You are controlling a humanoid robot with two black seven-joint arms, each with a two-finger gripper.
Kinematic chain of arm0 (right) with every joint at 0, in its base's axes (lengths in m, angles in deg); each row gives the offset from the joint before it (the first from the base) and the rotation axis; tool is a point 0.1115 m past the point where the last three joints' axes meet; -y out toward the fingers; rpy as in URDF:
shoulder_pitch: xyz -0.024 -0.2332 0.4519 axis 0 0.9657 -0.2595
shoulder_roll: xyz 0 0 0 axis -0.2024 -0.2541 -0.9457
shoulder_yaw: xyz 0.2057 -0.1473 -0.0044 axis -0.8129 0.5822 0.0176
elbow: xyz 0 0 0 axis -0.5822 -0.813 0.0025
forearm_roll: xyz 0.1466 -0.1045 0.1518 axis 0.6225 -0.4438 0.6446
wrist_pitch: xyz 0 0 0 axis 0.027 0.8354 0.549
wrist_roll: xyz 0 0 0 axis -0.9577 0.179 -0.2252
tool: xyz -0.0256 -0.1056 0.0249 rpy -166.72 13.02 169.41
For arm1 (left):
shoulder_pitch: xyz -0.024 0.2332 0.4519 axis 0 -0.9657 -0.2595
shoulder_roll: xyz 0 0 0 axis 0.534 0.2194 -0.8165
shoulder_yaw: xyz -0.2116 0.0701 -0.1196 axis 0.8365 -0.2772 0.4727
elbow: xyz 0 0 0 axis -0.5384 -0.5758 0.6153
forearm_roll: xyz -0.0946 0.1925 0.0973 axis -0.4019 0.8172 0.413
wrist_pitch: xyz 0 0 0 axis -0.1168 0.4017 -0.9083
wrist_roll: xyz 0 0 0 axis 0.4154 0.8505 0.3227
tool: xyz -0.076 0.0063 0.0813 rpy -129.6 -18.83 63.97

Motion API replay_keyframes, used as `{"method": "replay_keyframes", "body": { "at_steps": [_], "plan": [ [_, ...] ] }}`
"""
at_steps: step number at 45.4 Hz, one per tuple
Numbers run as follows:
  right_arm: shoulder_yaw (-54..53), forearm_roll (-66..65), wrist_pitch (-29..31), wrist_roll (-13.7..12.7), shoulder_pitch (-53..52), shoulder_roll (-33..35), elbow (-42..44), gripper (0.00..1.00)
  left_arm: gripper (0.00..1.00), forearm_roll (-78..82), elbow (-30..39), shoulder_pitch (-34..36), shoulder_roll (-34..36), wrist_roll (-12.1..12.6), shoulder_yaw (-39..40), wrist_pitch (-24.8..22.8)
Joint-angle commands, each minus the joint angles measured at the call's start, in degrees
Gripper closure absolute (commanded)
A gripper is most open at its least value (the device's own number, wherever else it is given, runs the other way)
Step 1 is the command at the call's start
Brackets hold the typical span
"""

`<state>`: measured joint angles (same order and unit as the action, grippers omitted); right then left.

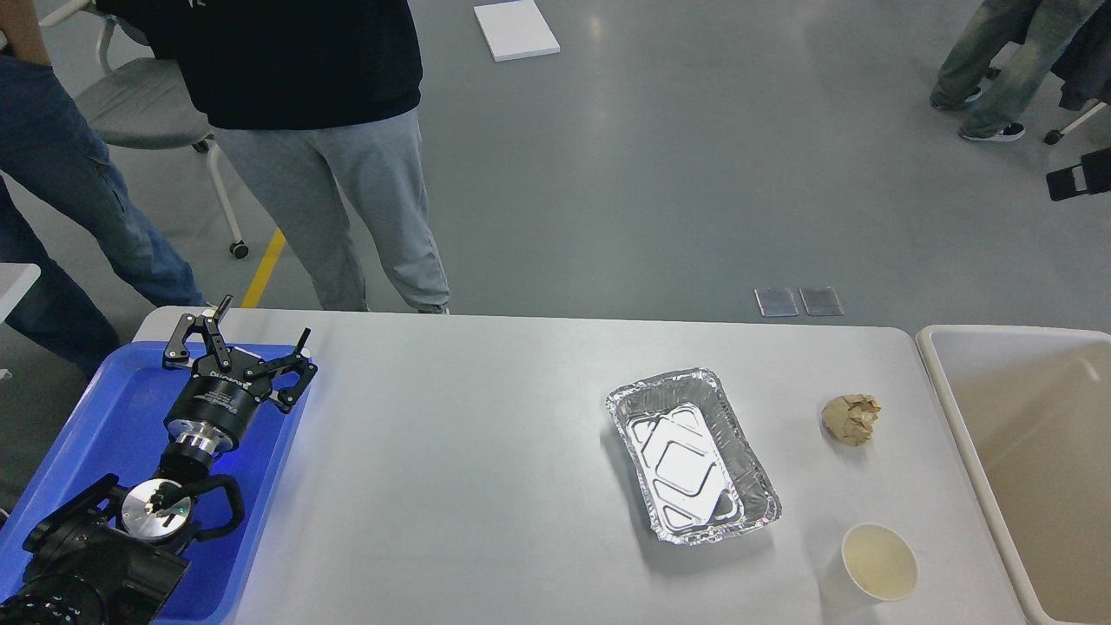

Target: Tidy desktop

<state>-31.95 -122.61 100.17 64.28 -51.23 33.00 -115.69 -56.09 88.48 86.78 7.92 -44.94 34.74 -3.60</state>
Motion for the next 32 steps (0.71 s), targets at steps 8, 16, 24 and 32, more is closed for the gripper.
{"method": "replay_keyframes", "body": {
  "at_steps": [8,16,24,32],
  "plan": [
    [-0.41,0.23,0.00,0.04,-0.27,-1.51,-2.09,0.00,0.00,0.00,0.00,-0.06,0.00,0.06,0.00,0.00],
    [-0.41,0.15,0.00,0.04,0.00,-1.51,-2.18,0.00,0.00,0.00,0.00,-0.06,0.00,0.06,0.00,0.00],
    [-0.41,0.23,0.00,0.04,0.70,-1.51,-2.27,0.00,0.00,0.00,-0.09,0.03,0.00,-0.03,0.00,0.00],
    [-0.06,0.41,0.00,-0.05,1.49,-1.51,-2.27,0.00,0.00,0.00,-0.09,0.03,0.00,-0.03,0.00,0.00]
  ]
}}
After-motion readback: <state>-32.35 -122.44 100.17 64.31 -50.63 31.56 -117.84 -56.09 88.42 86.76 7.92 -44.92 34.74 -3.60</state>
